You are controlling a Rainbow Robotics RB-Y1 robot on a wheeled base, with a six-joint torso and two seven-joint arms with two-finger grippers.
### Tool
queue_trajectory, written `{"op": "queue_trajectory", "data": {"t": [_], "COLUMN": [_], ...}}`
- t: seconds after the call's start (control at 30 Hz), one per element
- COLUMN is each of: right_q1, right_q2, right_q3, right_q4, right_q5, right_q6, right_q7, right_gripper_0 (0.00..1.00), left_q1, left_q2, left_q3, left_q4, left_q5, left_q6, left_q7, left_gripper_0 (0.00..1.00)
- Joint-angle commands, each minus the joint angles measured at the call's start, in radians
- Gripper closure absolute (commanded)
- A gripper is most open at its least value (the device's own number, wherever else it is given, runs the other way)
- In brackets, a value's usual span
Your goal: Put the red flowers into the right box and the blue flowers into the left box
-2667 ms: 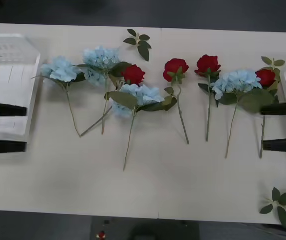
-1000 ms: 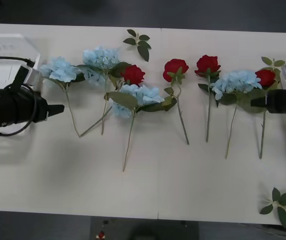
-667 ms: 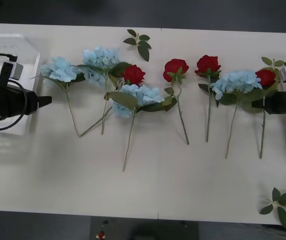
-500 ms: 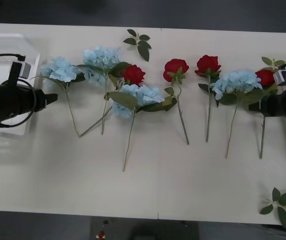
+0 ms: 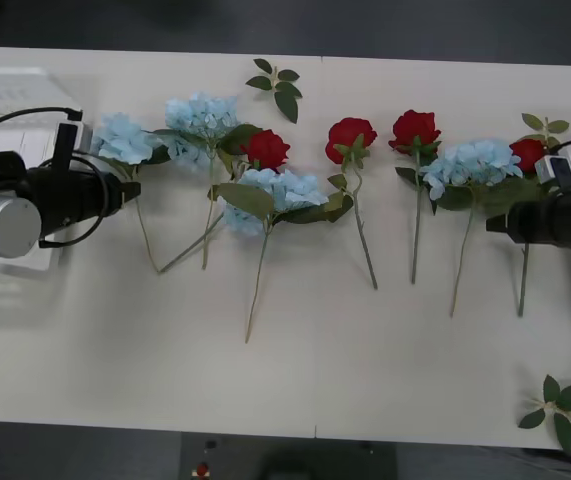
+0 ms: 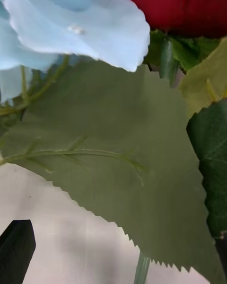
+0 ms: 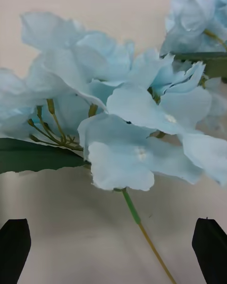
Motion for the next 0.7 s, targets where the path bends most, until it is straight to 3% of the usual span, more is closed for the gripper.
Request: {"op": "queue_trajectory", "data": {"t": [0.03,0.17,0.23,0.27,0.37,0.43,0.7], "right_q1": [-0.014,-0.022,-0.020,-0.020,-0.020,-0.020,-0.025], "right_q2": [0.002,0.003,0.002,0.003,0.003,0.003,0.002], "right_q3": [0.004,0.020,0.026,0.029,0.034,0.037,0.038], "right_q4": [0.002,0.011,0.014,0.014,0.020,0.028,0.032], "right_q5": [0.013,0.020,0.024,0.027,0.037,0.043,0.060], "right_q6": [-0.001,-0.001,-0.002,-0.002,-0.002,-0.001,-0.001], "right_q7": [-0.059,-0.067,-0.068,-0.068,-0.068,-0.068,-0.071], "right_gripper_0": [0.00,0.01,0.10,0.21,0.82,1.00,1.00], "left_q1": [-0.070,-0.096,-0.104,-0.107,-0.109,-0.110,-0.124], "left_q2": [-0.004,-0.010,-0.013,-0.013,-0.013,-0.013,-0.035], "left_q3": [-0.050,-0.090,-0.105,-0.113,-0.128,-0.134,-0.142], "left_q4": [0.060,0.114,0.130,0.132,0.132,0.132,0.144], "left_q5": [-0.020,-0.020,-0.020,-0.020,-0.020,-0.021,-0.030], "left_q6": [-0.024,-0.024,-0.024,-0.025,-0.024,-0.025,-0.027], "left_q7": [0.047,0.058,0.061,0.064,0.072,0.078,0.085], "left_gripper_0": [0.00,0.00,0.00,0.00,0.00,0.00,0.00]}}
